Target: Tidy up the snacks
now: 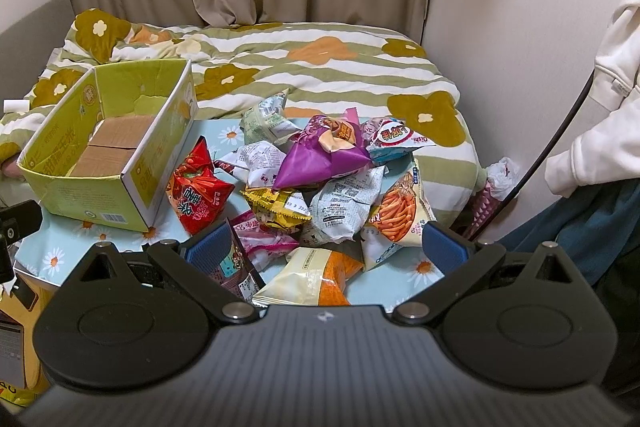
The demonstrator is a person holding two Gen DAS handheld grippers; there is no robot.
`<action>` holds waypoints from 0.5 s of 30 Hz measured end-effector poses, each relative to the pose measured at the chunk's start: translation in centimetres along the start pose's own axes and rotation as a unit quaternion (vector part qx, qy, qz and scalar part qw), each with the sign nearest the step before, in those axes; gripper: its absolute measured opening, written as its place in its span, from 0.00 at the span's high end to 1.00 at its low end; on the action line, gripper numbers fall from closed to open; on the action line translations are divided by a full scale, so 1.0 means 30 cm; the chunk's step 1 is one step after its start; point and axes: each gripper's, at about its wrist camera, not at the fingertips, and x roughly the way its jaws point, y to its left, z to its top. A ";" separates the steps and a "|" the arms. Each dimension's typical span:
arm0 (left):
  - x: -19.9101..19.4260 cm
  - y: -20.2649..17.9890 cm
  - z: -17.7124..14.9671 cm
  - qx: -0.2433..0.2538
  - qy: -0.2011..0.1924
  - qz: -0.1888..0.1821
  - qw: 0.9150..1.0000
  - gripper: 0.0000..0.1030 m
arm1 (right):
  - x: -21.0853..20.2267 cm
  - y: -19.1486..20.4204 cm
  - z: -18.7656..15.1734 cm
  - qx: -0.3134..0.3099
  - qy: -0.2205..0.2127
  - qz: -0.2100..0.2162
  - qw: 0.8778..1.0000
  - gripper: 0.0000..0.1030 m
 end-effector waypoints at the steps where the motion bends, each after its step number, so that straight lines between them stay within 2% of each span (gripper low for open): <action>1: 0.000 0.000 0.000 0.000 0.000 0.000 1.000 0.00 | 0.000 0.000 0.000 0.000 0.000 0.000 1.000 0.00; 15: 0.002 -0.002 -0.003 0.000 0.002 -0.001 1.000 0.00 | 0.001 -0.002 0.001 0.000 0.000 0.000 1.000 0.00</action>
